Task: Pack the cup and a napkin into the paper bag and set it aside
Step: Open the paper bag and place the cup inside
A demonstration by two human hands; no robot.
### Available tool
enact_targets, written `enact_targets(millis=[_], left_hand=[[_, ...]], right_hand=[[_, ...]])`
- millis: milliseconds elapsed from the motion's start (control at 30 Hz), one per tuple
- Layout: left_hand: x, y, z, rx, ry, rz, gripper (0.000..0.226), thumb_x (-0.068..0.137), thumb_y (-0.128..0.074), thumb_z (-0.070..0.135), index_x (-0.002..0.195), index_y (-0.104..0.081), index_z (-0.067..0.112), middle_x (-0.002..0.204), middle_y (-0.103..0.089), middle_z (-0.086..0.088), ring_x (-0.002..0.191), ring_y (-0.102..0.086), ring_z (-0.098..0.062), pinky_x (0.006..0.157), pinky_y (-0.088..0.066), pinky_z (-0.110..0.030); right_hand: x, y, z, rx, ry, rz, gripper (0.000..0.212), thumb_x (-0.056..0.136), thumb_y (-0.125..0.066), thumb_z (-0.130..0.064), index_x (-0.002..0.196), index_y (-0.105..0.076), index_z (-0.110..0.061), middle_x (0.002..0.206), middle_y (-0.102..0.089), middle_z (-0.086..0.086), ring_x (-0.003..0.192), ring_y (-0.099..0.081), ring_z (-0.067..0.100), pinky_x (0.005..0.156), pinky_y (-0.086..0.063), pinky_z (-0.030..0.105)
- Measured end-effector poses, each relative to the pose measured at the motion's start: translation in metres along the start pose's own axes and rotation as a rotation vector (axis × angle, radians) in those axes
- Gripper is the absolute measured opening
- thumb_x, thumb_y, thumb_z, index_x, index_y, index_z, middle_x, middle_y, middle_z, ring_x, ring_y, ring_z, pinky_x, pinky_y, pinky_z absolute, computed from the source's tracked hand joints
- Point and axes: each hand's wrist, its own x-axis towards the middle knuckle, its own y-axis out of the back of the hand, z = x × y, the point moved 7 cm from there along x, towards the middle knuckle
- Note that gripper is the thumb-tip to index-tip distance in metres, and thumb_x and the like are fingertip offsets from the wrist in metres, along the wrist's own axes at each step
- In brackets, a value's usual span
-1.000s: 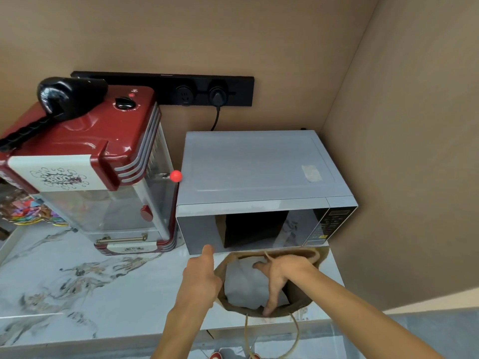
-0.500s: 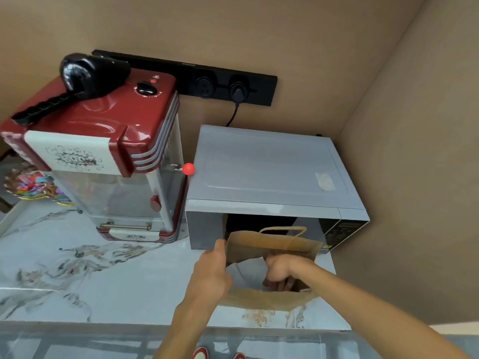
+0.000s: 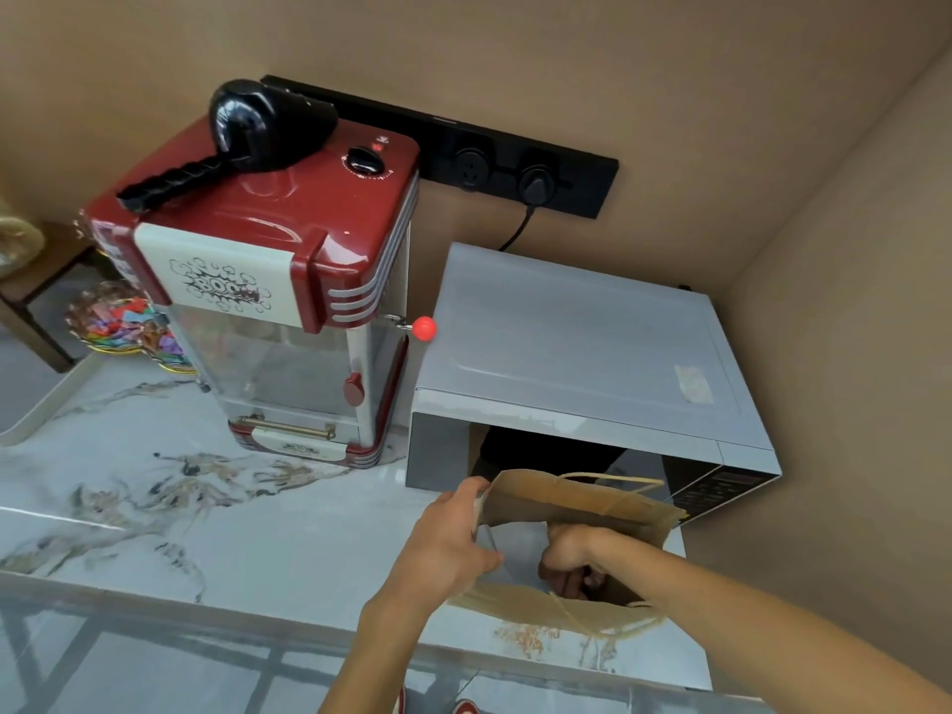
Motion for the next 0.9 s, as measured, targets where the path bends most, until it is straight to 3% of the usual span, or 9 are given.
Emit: enact_targets(millis=[67, 100, 200, 333, 533, 633, 700, 767, 900], left_hand=[[0.0, -0.001, -0.003, -0.016, 0.008, -0.004, 0.08, 0.08, -0.081, 0.023, 0.145, -0.036, 0.031, 0.088, -0.044, 0.007, 0.085, -0.051, -0.02, 0.073, -0.043, -0.025], [0.0, -0.002, -0.004, -0.02, 0.01, -0.005, 0.08, 0.08, -0.081, 0.023, 0.145, -0.035, 0.031, 0.088, -0.044, 0.007, 0.085, -0.052, -0.019, 0.072, -0.043, -0.023], [0.001, -0.005, -0.006, -0.037, 0.008, -0.006, 0.082, 0.081, -0.081, 0.023, 0.147, -0.034, 0.031, 0.086, -0.045, 0.01, 0.078, -0.052, -0.011, 0.061, -0.039, -0.014], [0.003, -0.006, -0.008, -0.025, 0.015, 0.002, 0.081, 0.08, -0.081, 0.025, 0.145, -0.034, 0.034, 0.082, -0.045, 0.02, 0.073, -0.053, -0.002, 0.056, -0.038, -0.009], [0.003, -0.008, -0.009, 0.001, 0.034, -0.003, 0.081, 0.082, -0.08, 0.028, 0.146, -0.032, 0.037, 0.084, -0.052, 0.017, 0.075, -0.058, -0.007, 0.056, -0.042, -0.012], [0.003, -0.006, -0.008, 0.022, 0.033, 0.015, 0.078, 0.083, -0.079, 0.03, 0.146, -0.032, 0.037, 0.084, -0.054, 0.015, 0.074, -0.059, -0.008, 0.053, -0.043, -0.011], [0.002, -0.005, -0.005, 0.022, 0.018, 0.023, 0.075, 0.084, -0.078, 0.029, 0.145, -0.035, 0.036, 0.08, -0.056, 0.011, 0.072, -0.06, -0.008, 0.052, -0.043, -0.01], [0.002, -0.004, -0.002, 0.011, -0.007, 0.025, 0.073, 0.084, -0.078, 0.027, 0.144, -0.037, 0.035, 0.074, -0.055, 0.009, 0.07, -0.059, -0.008, 0.055, -0.044, -0.011], [0.001, -0.002, 0.003, 0.004, -0.033, 0.026, 0.073, 0.085, -0.077, 0.023, 0.146, -0.038, 0.034, 0.073, -0.052, 0.007, 0.068, -0.056, -0.008, 0.059, -0.046, -0.013]], right_hand=[[0.0, -0.003, -0.002, 0.017, 0.005, -0.02, 0.014, 0.103, -0.048, -0.024, 0.101, -0.055, -0.012, 0.071, -0.06, 0.0, 0.053, -0.054, 0.009, 0.047, -0.031, 0.023], [0.003, -0.004, -0.003, 0.029, 0.03, -0.008, 0.016, 0.102, -0.051, -0.023, 0.112, -0.057, -0.012, 0.072, -0.062, 0.001, 0.054, -0.055, 0.01, 0.047, -0.032, 0.024], [0.009, 0.004, -0.011, 0.06, 0.146, 0.162, 0.05, 0.091, -0.069, -0.015, 0.138, -0.052, -0.009, 0.09, -0.065, 0.005, 0.062, -0.062, 0.013, 0.048, -0.045, 0.023], [0.011, 0.007, -0.02, -0.045, 0.228, 0.327, 0.047, 0.073, -0.087, -0.029, 0.112, -0.065, -0.016, 0.109, -0.064, 0.003, 0.104, -0.065, 0.023, 0.085, -0.056, 0.035], [0.007, 0.008, -0.019, -0.357, 0.241, 0.399, 0.042, 0.083, -0.073, -0.032, 0.122, -0.062, -0.02, 0.128, -0.063, 0.007, 0.121, -0.06, 0.027, 0.094, -0.049, 0.039], [-0.001, 0.007, -0.024, -0.319, 0.325, 0.331, 0.029, 0.085, -0.071, -0.03, 0.111, -0.066, -0.018, 0.113, -0.067, 0.007, 0.105, -0.064, 0.027, 0.08, -0.052, 0.035], [-0.015, 0.009, -0.026, -0.265, 0.398, 0.315, 0.01, 0.085, -0.071, -0.03, 0.086, -0.063, -0.024, 0.087, -0.064, -0.001, 0.087, -0.063, 0.023, 0.065, -0.047, 0.028], [-0.031, 0.014, -0.026, -0.169, 0.452, 0.316, 0.016, 0.084, -0.069, -0.031, 0.074, -0.058, -0.025, 0.077, -0.06, -0.004, 0.078, -0.059, 0.019, 0.058, -0.043, 0.027], [-0.069, 0.029, -0.02, 0.085, 0.555, 0.328, 0.022, 0.085, -0.069, -0.028, 0.068, -0.056, -0.024, 0.071, -0.055, -0.003, 0.065, -0.05, 0.014, 0.061, -0.038, 0.03]])
